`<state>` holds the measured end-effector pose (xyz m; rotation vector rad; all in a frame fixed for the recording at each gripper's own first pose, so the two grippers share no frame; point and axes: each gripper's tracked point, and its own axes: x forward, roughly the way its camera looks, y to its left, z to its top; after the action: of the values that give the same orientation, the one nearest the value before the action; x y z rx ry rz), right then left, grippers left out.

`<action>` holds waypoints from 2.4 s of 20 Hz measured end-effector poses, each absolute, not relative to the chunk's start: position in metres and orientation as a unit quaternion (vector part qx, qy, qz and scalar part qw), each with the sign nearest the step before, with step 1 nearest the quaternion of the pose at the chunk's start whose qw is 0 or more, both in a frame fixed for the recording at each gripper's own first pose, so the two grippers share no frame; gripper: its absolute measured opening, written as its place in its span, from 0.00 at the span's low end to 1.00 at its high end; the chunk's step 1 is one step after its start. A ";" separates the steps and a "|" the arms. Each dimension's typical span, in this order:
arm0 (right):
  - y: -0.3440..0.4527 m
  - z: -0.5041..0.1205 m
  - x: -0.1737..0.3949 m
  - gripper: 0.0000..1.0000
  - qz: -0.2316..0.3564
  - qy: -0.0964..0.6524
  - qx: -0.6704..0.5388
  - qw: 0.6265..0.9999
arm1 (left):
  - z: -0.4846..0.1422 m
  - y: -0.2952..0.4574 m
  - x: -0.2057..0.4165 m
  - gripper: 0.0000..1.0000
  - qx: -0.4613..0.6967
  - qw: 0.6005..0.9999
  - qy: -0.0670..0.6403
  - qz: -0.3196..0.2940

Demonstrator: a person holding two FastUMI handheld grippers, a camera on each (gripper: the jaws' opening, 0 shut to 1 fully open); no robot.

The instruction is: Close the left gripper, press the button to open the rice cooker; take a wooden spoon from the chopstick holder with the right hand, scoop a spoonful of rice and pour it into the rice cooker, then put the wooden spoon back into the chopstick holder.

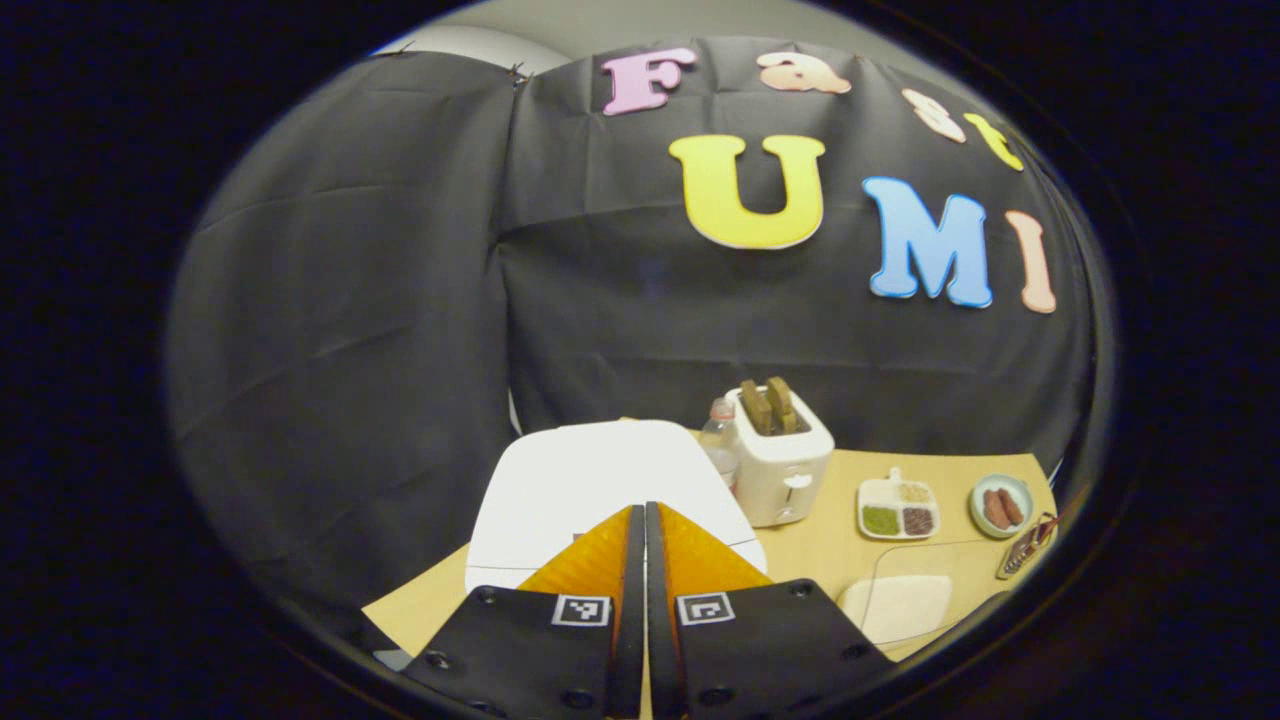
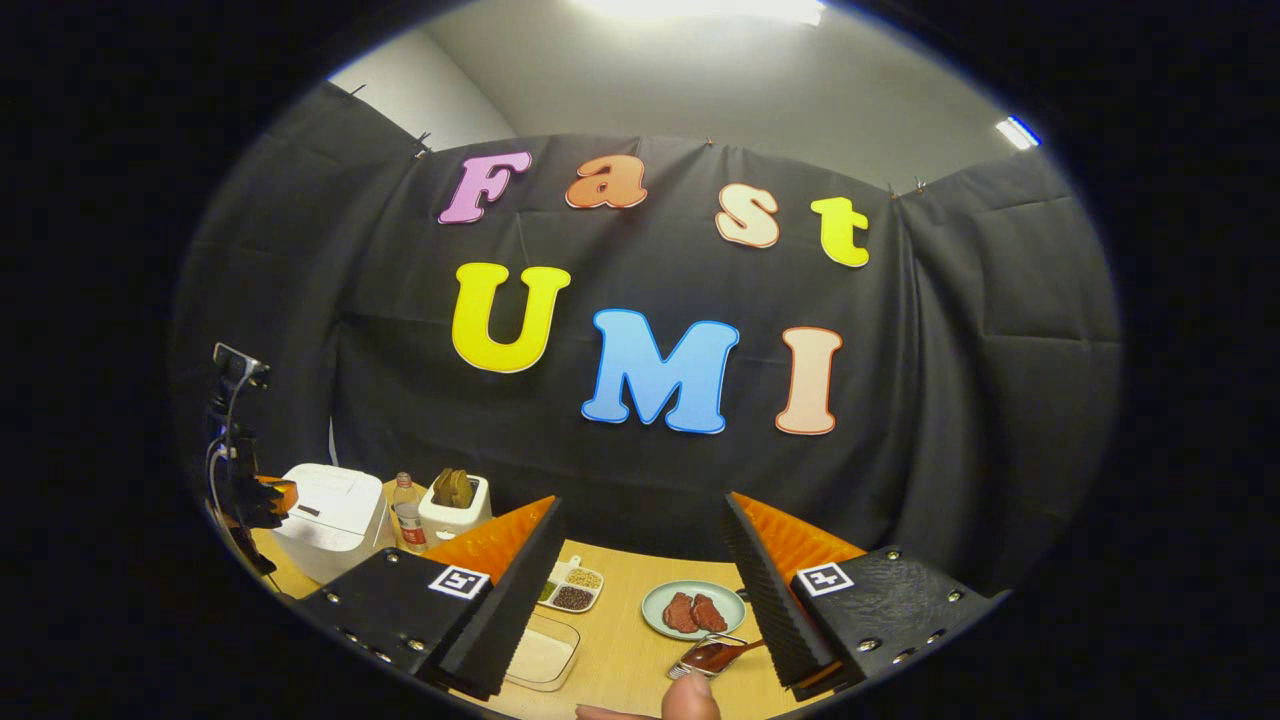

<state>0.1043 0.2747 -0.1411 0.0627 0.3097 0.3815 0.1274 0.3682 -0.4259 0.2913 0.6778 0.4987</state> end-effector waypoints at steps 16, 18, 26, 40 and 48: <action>0.254 -0.153 0.104 0.96 0.189 0.159 0.031 0.968 | -0.439 0.396 0.162 0.10 0.071 0.908 0.310 0.273; 0.250 -0.153 0.102 0.96 0.183 0.159 0.031 0.970 | -0.399 0.395 0.177 0.10 0.101 0.927 0.247 0.264; 0.232 -0.168 0.086 0.96 0.153 0.178 0.035 0.971 | -0.354 0.386 0.194 0.12 0.111 0.941 0.209 0.240; 0.135 -0.267 0.120 0.96 0.058 0.240 0.065 0.967 | -0.302 0.316 0.124 0.74 0.120 0.946 0.203 0.222; 0.126 -0.378 0.151 0.96 0.045 0.271 0.132 0.952 | -0.250 0.253 0.074 0.94 0.116 0.955 0.169 0.213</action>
<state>0.1507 0.1262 -0.3783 0.2678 0.5514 0.0924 0.0736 0.2526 -0.2502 0.2361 0.3440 0.4330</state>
